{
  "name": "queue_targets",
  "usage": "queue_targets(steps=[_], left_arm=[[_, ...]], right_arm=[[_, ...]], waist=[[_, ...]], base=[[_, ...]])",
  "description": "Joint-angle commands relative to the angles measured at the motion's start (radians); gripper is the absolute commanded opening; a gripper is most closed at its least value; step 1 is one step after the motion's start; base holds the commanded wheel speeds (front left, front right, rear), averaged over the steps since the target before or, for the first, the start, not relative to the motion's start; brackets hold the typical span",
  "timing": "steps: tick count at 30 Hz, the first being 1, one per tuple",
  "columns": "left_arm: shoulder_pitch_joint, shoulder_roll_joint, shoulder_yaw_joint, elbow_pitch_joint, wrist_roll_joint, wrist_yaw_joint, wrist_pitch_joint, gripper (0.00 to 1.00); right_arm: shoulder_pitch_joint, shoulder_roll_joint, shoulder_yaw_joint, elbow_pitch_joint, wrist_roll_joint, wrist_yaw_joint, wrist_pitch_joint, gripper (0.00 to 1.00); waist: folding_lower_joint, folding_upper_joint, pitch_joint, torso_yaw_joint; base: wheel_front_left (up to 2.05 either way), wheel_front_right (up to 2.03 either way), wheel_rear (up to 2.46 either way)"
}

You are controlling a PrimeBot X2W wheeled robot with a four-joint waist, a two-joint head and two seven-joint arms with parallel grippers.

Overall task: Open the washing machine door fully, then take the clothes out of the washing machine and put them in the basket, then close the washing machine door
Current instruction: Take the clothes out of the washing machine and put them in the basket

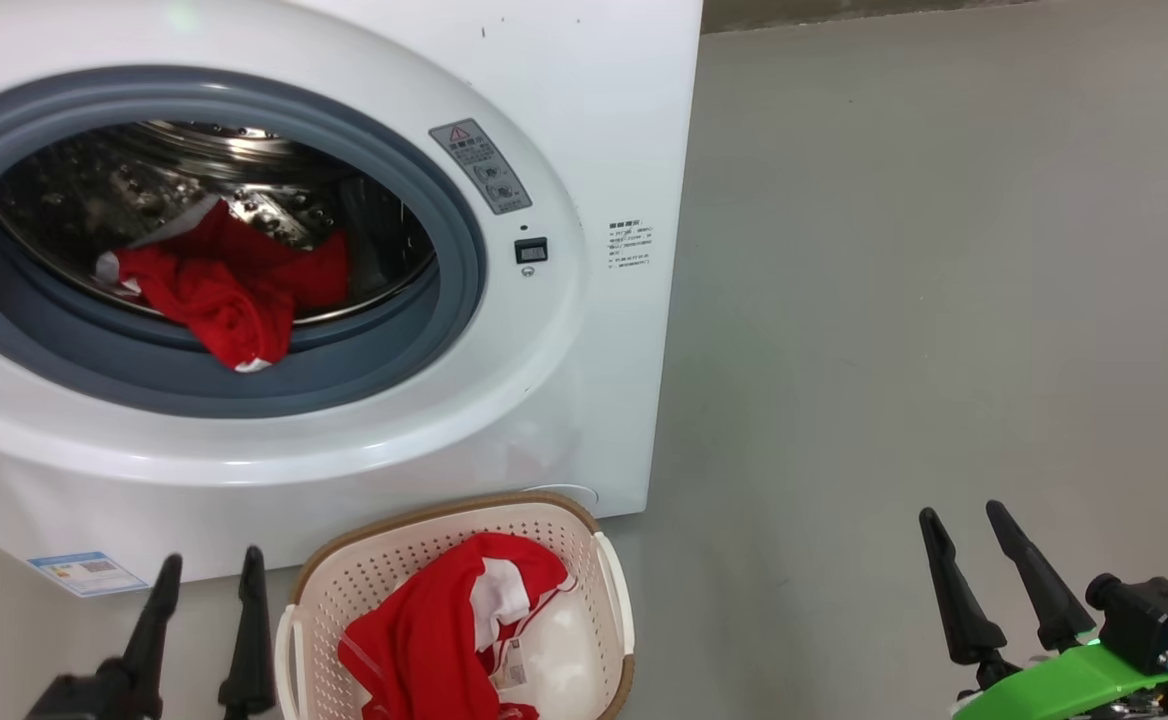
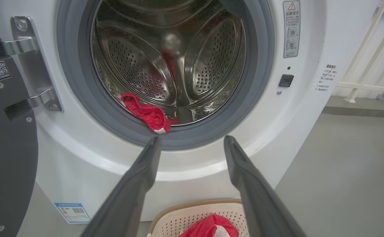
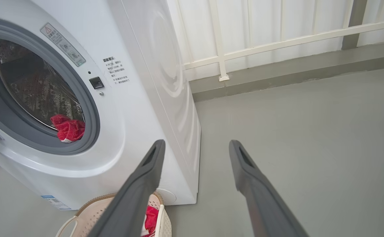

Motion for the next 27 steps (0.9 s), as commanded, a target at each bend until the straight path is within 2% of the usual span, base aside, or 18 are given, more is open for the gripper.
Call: queue_targets(steps=[1,9,27], left_arm=[[0.001,0.013,0.034,-0.034,-0.004,-0.005,-0.006,1.0],[0.047,0.013,0.024,-0.076,-0.016,0.017,-0.006,1.0],[0.01,0.013,0.008,-0.078,-0.015,0.017,-0.006,1.0]], right_arm=[[-0.003,-0.014,0.014,-0.025,0.003,0.006,-0.006,1.0],[0.006,-0.009,-0.001,-0.03,0.001,0.006,-0.006,1.0],[-0.018,-0.003,-0.002,-0.034,-0.001,0.006,-0.006,1.0]], waist=[[0.0,0.0,0.0,0.0],[0.0,0.0,0.009,0.005],[0.0,0.0,0.042,0.001]], base=[[0.0,0.0,0.0],[0.0,0.0,0.0],[0.0,0.0,0.0]])
